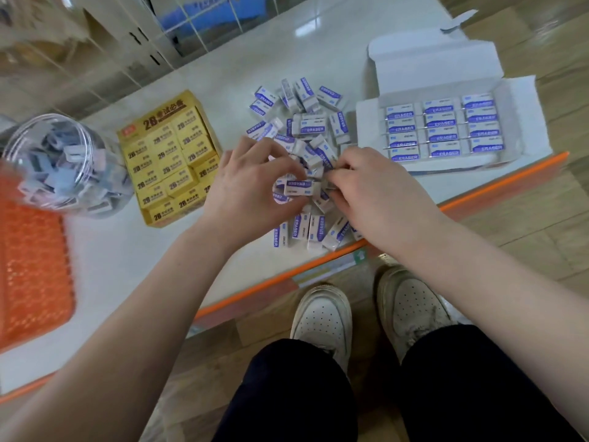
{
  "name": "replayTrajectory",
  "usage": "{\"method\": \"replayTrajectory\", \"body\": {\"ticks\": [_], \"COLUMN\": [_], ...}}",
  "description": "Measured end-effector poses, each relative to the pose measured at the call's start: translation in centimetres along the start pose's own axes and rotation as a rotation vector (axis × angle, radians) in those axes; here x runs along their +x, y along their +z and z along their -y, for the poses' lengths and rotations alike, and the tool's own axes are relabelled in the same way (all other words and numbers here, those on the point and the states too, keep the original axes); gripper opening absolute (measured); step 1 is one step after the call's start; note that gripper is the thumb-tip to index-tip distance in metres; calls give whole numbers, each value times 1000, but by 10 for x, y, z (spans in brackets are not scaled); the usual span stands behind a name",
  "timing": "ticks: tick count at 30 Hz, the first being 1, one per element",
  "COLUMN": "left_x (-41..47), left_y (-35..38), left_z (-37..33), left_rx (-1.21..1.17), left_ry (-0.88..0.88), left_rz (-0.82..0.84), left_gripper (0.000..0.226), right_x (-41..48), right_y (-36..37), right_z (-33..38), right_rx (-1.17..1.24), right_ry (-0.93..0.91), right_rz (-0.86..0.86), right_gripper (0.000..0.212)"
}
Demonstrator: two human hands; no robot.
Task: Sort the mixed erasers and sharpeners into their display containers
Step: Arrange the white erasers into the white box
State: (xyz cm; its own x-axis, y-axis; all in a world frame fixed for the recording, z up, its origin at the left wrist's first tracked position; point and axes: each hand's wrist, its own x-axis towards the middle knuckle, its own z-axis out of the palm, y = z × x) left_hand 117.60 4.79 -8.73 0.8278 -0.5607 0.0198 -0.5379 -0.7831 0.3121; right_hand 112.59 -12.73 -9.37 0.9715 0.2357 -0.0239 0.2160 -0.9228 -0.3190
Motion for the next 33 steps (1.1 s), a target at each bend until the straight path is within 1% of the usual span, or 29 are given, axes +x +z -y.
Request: {"method": "replayTrajectory", "body": {"ticks": [3,7,9,12,16,19,21,22,27,33], "left_x": [-1,-1,0,1,4,6,7,8,10,39], "left_y": [1,0,-1,-1,-1,-1,0,0,3,3], "left_z": [0,3,3,2,-1,-3,-7,-9,-24,-53], "left_rx": [-53,-145,-215,-298,-309,-294,-292,-296,-319,-342], "left_ry": [-28,-30,-39,-62,-35,-20,-6,-2,-19,6], "left_rz": [-1,-7,-32,-86,-120,-120,-132,-140,-167,-174], "left_gripper": [27,19,18,16,18,22,23,22,20,21], "right_x": [-2,-2,-2,-2,-4,-6,-8,-8,-7,-14], "right_y": [3,2,-2,-11,-18,-25,-32,-35,-49,-57], "right_z": [0,2,2,4,9,4,-3,-7,-44,-87], "right_rx": [-24,15,88,215,388,566,600,612,709,725], "right_ry": [28,24,38,85,160,218,235,248,412,565], "right_rz": [-23,-21,-28,-64,-53,-79,-121,-147,-271,-319], "right_gripper": [10,13,18,18,13,20,30,31,29,26]}}
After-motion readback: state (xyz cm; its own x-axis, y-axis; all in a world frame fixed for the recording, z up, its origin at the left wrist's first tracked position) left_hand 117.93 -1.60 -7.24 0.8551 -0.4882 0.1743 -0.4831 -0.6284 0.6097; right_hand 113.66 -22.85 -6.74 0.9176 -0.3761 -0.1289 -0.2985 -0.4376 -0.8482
